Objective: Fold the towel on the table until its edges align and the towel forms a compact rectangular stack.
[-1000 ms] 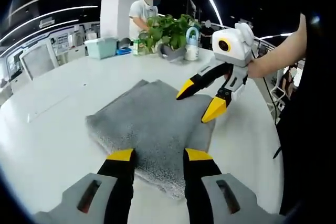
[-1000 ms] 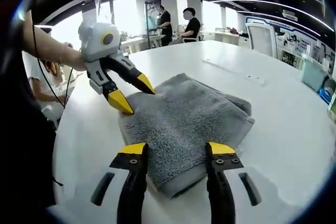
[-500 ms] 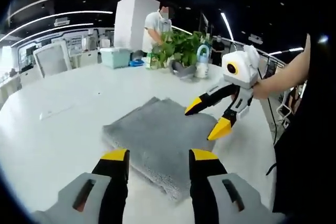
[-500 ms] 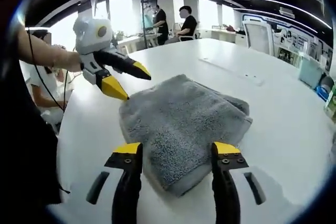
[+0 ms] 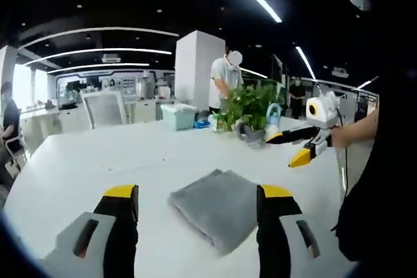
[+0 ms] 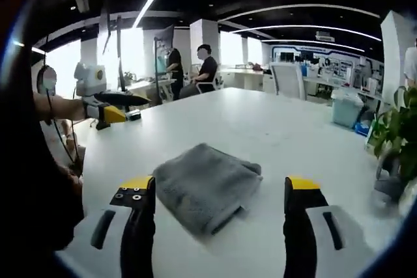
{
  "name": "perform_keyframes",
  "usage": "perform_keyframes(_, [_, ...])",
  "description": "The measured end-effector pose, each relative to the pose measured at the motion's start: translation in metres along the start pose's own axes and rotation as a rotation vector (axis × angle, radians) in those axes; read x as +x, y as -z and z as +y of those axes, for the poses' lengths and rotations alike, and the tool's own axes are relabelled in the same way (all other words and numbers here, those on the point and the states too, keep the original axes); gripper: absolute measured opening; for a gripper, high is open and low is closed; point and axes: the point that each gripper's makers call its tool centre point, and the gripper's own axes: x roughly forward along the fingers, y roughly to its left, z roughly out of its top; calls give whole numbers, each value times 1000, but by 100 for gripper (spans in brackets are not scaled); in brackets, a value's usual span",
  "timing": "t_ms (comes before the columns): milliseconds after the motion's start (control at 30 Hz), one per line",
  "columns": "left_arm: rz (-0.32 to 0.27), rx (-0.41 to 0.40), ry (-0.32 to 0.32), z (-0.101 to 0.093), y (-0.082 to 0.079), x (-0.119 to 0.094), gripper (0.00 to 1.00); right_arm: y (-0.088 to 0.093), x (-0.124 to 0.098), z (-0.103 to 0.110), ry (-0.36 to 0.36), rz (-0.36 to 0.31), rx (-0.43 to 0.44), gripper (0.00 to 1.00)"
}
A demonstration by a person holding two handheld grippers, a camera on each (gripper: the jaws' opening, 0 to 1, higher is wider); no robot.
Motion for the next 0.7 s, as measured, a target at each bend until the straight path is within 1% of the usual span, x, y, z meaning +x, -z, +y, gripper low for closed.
perform_keyframes(67, [-22,-8,-18,-1,-10,-7,82,-7,-9,0,13,-8,-17,86])
perform_keyframes(100, [-40,-16,-34,-1,-17,-12,82,-11,-12,0,14,-16,-24,86])
perform_keyframes(133, [-46,-16,-35,-3,-21,-15,84,-15,-16,1,17,-22,-27,87])
perform_keyframes(167, [-54,-12,-31,-7,-26,-19,87,-23,-21,1,30,-47,-21,88])
perform_keyframes(233, [-50,14,-32,-12,-30,-23,91,-28,-25,2,36,-66,-20,91])
perform_keyframes(300, [-47,30,-30,-16,-32,-26,96,-33,-30,2,49,-89,-14,95])
perform_keyframes(367, [-52,13,-32,-18,-34,-28,99,-34,-35,2,56,-99,-9,98])
perform_keyframes(433, [-73,-14,-25,-20,-36,-29,100,-34,-39,0,62,-116,6,99])
perform_keyframes(467, [-76,-13,-34,-20,-37,-30,100,-34,-41,-1,66,-125,31,99])
perform_keyframes(533, [-76,-8,-42,-19,-36,-30,100,-34,-45,-3,75,-125,46,99])
perform_keyframes(600, [-61,-1,-49,-18,-34,-31,100,-38,-51,-4,77,-153,50,99])
perform_keyframes(667, [-66,-2,-58,-16,-35,-33,100,-41,-56,-6,90,-174,52,99])
perform_keyframes(700, [-71,-6,-62,-15,-36,-35,100,-40,-57,-7,94,-172,54,99])
